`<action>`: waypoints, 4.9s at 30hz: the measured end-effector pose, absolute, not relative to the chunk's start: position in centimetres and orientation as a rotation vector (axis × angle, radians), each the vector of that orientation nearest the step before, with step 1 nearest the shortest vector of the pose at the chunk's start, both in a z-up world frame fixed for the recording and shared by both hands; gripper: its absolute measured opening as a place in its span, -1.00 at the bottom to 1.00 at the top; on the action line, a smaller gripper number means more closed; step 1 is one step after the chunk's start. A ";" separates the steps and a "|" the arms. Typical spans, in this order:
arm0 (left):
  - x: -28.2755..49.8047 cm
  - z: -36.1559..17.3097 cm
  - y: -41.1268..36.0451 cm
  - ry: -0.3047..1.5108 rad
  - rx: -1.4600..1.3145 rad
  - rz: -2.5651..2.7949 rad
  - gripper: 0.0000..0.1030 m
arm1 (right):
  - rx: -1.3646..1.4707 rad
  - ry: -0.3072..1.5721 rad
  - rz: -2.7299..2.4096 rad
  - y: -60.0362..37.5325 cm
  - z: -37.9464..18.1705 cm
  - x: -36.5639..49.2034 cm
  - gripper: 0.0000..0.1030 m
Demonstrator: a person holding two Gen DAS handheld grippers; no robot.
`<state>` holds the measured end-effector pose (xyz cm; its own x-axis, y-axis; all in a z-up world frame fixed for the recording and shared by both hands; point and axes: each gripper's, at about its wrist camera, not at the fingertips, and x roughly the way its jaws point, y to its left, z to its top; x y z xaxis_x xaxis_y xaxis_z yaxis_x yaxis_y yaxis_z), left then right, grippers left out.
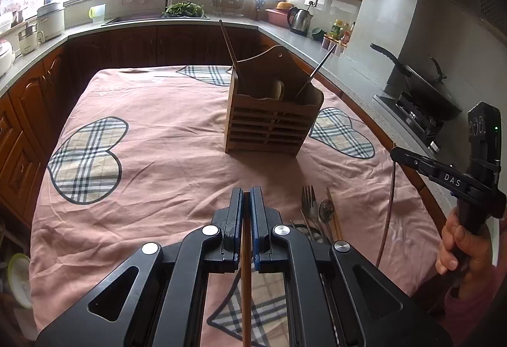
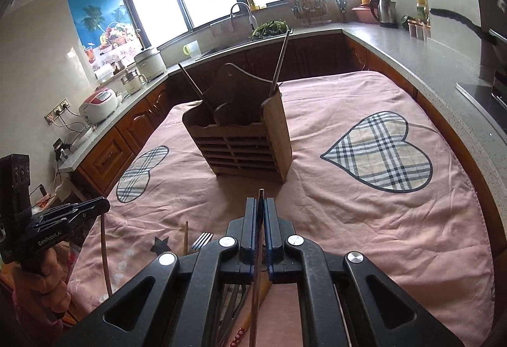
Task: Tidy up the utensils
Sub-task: 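Lift both held utensils and carry them toward the wooden holder, then lower both held utensils into the slots of the wooden holder, then open the left tool while the right tool opens, releasing utensils into the holder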
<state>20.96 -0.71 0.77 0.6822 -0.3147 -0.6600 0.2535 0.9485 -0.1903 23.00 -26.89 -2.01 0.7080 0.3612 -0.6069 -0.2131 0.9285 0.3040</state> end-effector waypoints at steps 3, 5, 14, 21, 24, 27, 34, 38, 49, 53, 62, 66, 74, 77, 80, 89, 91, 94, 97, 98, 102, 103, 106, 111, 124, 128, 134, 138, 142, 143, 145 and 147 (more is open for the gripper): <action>19.9 1.6 -0.1 0.727 -0.099 -0.312 -0.92 | 0.208 0.691 0.319 -26.7 -1.1 22.2 -0.92; 19.1 2.1 0.4 0.709 -0.108 -0.307 -0.92 | 0.205 0.680 0.318 -26.6 -0.6 21.7 -0.92; 16.1 4.0 2.5 0.620 -0.150 -0.276 -0.92 | 0.201 0.631 0.329 -26.5 0.9 19.2 -0.92; 15.1 4.8 3.5 0.568 -0.184 -0.266 -0.92 | 0.207 0.590 0.333 -26.5 2.2 18.0 -0.92; 15.1 5.0 3.8 0.558 -0.204 -0.261 -0.92 | 0.207 0.577 0.332 -26.5 2.6 17.9 -0.92; 15.1 5.3 4.2 0.539 -0.228 -0.260 -0.92 | 0.212 0.566 0.333 -26.6 2.8 17.8 -0.92; 16.0 6.5 4.8 0.479 -0.274 -0.245 -0.92 | 0.233 0.528 0.327 -26.9 3.7 18.1 -0.92; 17.0 7.0 5.1 0.445 -0.301 -0.230 -0.92 | 0.246 0.503 0.319 -27.0 4.1 18.6 -0.92; 20.4 9.0 4.8 0.350 -0.346 -0.217 -0.92 | 0.279 0.440 0.308 -27.4 5.6 21.1 -0.92; 21.6 10.1 4.6 0.306 -0.347 -0.212 -0.92 | 0.283 0.417 0.302 -27.6 6.2 22.2 -0.92; 25.7 12.0 3.8 0.248 -0.360 -0.212 -0.92 | 0.314 0.351 0.271 -29.0 8.0 25.5 -0.92; 27.8 12.5 3.5 0.232 -0.371 -0.209 -0.92 | 0.330 0.317 0.260 -29.5 8.9 27.3 -0.92; 32.1 13.2 3.0 0.196 -0.396 -0.190 -0.92 | 0.354 0.252 0.247 -29.8 10.1 30.8 -0.92; 33.8 12.8 2.6 0.185 -0.403 -0.178 -0.92 | 0.355 0.242 0.246 -29.4 10.0 32.2 -0.92; 35.6 12.0 1.9 0.181 -0.400 -0.162 -0.92 | 0.344 0.235 0.240 -28.9 9.5 33.4 -0.92; 38.7 7.6 0.1 0.201 -0.383 -0.145 -0.92 | 0.284 0.272 0.228 -26.9 6.1 35.4 -0.92; 38.9 6.7 -0.1 0.203 -0.378 -0.147 -0.92 | 0.284 0.290 0.227 -26.7 5.1 35.7 -0.92; 39.3 5.4 -0.3 0.218 -0.371 -0.147 -0.92 | 0.292 0.313 0.227 -26.5 3.7 36.1 -0.92; 39.7 4.3 -0.6 0.242 -0.364 -0.146 -0.91 | 0.299 0.337 0.226 -26.2 2.6 36.5 -0.92; 39.8 4.0 -0.7 0.250 -0.361 -0.149 -0.91 | 0.303 0.345 0.226 -26.2 2.3 36.5 -0.92; 40.6 2.9 -1.3 0.296 -0.345 -0.163 -0.90 | 0.305 0.348 0.220 -26.2 1.8 36.6 -0.92; 40.7 2.7 -1.5 0.305 -0.343 -0.173 -0.90 | 0.308 0.350 0.220 -26.3 1.8 36.6 -0.92; 40.7 2.6 -2.0 0.316 -0.327 -0.175 -0.90 | 0.310 0.358 0.222 -26.4 1.9 36.8 -0.92; 41.0 2.5 -2.3 0.340 -0.325 -0.184 -0.90 | 0.325 0.378 0.224 -26.8 1.8 37.1 -0.92; 41.0 2.9 -2.4 0.370 -0.305 -0.182 -0.88 | 0.356 0.406 0.234 -27.2 1.8 37.3 -0.81; 40.3 3.1 -2.0 0.376 -0.319 -0.173 0.09 | 0.374 0.400 0.228 -27.6 2.0 36.9 -0.42; 38.1 3.5 -0.9 0.363 -0.341 -0.146 0.69 | 0.414 0.390 0.230 -28.4 2.4 35.7 0.21; 36.3 3.5 0.0 0.394 -0.340 -0.129 0.73 | 0.439 0.379 0.239 -29.0 2.4 34.2 0.54; 34.7 2.8 0.6 0.476 -0.323 -0.123 0.75 | 0.441 0.392 0.242 -29.2 2.2 32.4 0.55; 34.1 2.6 0.7 0.490 -0.319 -0.127 0.75 | 0.444 0.398 0.243 -29.3 2.1 32.0 0.55; 32.9 2.1 0.9 0.512 -0.312 -0.116 0.75 | 0.448 0.414 0.246 -29.4 1.7 31.1 0.55; 31.7 1.7 1.2 0.531 -0.310 -0.116 0.75 | 0.448 0.427 0.249 -29.4 1.4 30.2 0.55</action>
